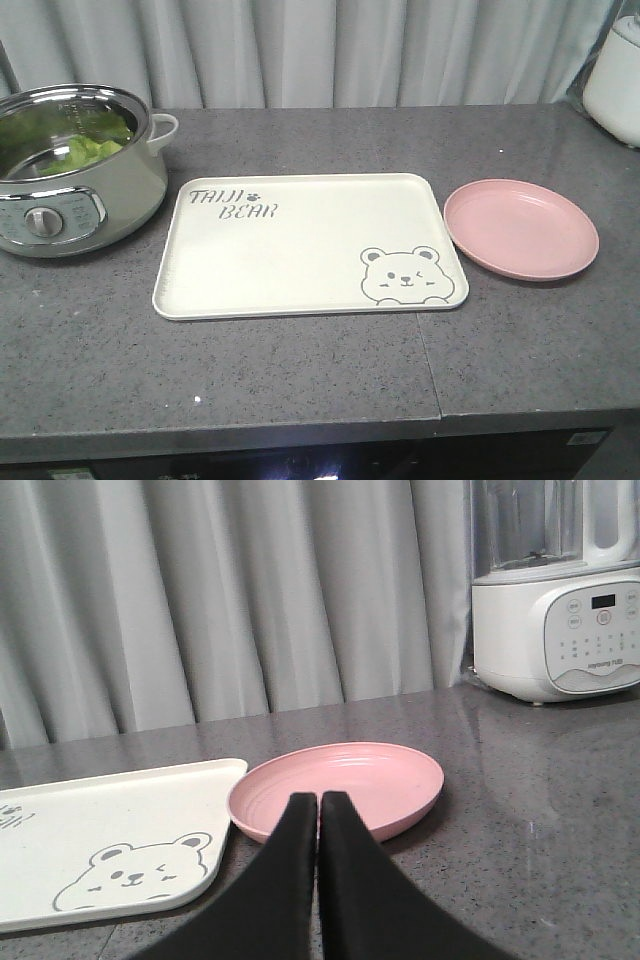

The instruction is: Transfer vegetables to tray and serve

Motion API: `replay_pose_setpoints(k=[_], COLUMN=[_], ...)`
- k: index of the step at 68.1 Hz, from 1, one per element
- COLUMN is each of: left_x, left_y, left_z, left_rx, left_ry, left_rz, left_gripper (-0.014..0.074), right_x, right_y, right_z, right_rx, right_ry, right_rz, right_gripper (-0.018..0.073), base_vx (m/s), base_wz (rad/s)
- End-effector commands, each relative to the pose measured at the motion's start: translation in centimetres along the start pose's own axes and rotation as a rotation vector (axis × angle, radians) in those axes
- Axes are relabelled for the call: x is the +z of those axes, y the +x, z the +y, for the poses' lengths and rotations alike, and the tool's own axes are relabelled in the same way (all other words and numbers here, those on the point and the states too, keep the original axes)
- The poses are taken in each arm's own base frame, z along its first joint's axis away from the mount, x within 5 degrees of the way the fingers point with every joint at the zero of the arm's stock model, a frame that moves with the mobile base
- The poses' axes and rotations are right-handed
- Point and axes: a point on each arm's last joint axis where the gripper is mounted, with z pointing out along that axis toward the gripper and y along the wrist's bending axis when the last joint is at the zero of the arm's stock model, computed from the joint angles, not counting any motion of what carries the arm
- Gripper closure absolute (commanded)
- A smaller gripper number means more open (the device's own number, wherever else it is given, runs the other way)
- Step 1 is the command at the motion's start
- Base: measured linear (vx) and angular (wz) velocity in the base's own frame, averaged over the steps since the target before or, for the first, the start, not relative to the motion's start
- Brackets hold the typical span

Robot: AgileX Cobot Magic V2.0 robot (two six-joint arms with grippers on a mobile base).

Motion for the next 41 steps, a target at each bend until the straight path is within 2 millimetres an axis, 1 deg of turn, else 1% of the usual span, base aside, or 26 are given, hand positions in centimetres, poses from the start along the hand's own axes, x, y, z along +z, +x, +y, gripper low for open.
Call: replay_pose_setpoints(k=[1,41], left_x=[-0.02,-0.02], left_y=[0.2,0.2], left_z=[0.11,0.11], left_rx=[-0.014,-0.014], left_ry=[-0.008,-0.008], left_rz=[-0.058,-0.058], left_gripper=[0.0602,0.0602], right_x=[0.08,0.08], right_y=[-0.06,-0.06], right_z=[0.1,0.1], right_rx=[-0.016,-0.016], right_ry=[-0.016,-0.016], right_rz=[-0.049,-0.049], right_gripper=[0.0565,0.0565], base_vx=[0.03,0.02], base_wz=[-0.01,0.0])
